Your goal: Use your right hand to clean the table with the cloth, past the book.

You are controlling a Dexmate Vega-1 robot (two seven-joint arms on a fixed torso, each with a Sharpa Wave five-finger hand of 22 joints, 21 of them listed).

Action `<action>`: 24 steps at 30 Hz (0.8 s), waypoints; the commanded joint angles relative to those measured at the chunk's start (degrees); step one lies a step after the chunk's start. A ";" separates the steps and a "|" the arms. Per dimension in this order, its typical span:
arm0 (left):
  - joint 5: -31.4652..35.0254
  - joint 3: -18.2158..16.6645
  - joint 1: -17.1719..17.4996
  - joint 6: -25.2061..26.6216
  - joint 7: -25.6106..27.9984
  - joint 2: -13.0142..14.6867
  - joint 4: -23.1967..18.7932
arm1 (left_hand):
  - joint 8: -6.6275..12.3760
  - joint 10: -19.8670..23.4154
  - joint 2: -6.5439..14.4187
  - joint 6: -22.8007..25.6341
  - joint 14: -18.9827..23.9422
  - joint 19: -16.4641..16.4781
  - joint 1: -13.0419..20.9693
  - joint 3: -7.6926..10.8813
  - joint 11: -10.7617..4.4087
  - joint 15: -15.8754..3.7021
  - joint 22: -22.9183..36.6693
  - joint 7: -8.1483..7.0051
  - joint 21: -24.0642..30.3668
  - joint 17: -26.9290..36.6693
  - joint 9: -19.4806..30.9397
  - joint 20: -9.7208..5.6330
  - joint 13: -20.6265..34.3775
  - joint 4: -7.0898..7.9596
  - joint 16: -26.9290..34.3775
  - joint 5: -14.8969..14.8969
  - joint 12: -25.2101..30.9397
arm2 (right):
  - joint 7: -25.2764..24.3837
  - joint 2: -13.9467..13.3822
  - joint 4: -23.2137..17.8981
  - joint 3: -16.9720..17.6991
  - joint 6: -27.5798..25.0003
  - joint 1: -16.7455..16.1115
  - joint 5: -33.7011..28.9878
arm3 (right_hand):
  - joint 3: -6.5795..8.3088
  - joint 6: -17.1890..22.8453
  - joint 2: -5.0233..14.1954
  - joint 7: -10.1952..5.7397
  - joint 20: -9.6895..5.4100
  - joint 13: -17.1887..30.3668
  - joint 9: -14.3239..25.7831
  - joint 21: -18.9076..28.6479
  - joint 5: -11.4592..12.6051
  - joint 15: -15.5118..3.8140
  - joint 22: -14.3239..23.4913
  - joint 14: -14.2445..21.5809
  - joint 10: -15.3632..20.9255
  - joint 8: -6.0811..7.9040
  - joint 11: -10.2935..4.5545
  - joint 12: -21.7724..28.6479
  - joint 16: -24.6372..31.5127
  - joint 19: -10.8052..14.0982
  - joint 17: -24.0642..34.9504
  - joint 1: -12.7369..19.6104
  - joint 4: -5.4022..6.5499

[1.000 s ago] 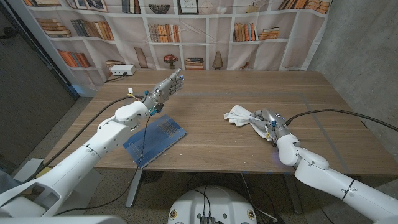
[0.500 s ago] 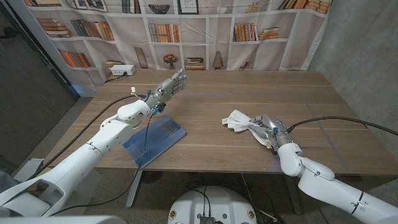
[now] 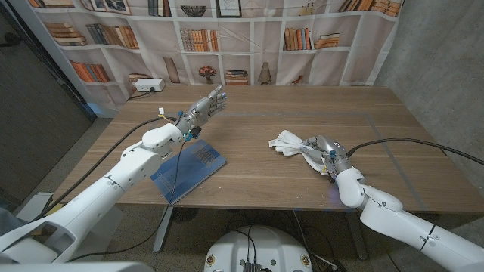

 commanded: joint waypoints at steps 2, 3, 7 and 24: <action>-0.53 -1.06 1.28 -0.21 0.78 0.80 -0.77 | -0.16 0.64 -0.08 0.46 0.22 0.06 0.33 -0.27 -0.01 0.03 0.32 -0.01 -0.18 0.15 0.13 0.26 0.20 0.11 0.01 -0.36 -0.20 | 0.16 2.40 6.19 -0.43 0.04 5.43 -0.16 | 0.54 -0.28 0.41 -0.15 -8.07 0.29 0.19 -0.15 0.28 -3.01 0.17 -0.16 0.19 0.30 -0.07 0.29 0.16 -0.41 -0.04 -0.08 0.09; -0.58 -1.15 1.36 -0.26 0.80 0.85 -0.77 | -0.17 0.63 -0.08 0.44 0.23 0.07 0.34 -0.27 0.02 0.01 0.32 -0.04 -0.18 0.15 0.14 0.26 0.20 0.11 0.01 -0.36 -0.21 | 0.19 2.48 6.35 -0.48 -0.11 5.70 -0.17 | 0.55 -0.27 0.41 -0.18 -8.07 0.29 0.19 -0.15 0.28 -3.02 0.17 -0.18 0.15 0.31 -0.14 0.28 0.16 -0.43 -0.04 -0.09 0.09; -0.72 -1.26 1.18 -0.24 0.45 1.00 -0.39 | -0.18 0.64 -0.07 0.44 0.23 0.06 0.35 -0.28 -0.04 0.01 0.32 -0.01 -0.18 0.15 0.14 0.28 0.20 0.12 0.01 -0.37 -0.20 | 0.68 2.67 6.65 -0.75 -0.58 6.57 -0.01 | 0.60 -0.37 0.41 -0.31 -8.07 0.30 0.20 -0.15 0.30 -3.01 0.14 -0.33 -0.10 0.28 -0.18 0.20 0.11 -0.56 -0.04 -0.13 0.09; -1.22 -0.73 -0.52 -1.40 -2.86 0.44 3.02 | -0.18 0.69 -0.02 0.48 0.30 0.08 0.42 -0.31 -0.01 0.12 0.32 -0.06 -0.19 0.16 0.14 0.26 0.21 0.15 0.02 -0.39 -0.20 | 0.43 2.47 4.69 -0.93 -1.36 6.39 0.69 | -0.25 -1.50 -0.81 -0.52 -7.73 0.29 0.33 -0.54 0.70 -2.78 -0.13 -2.12 -1.54 0.10 -0.04 -0.08 -0.40 -1.82 -0.19 -3.63 1.28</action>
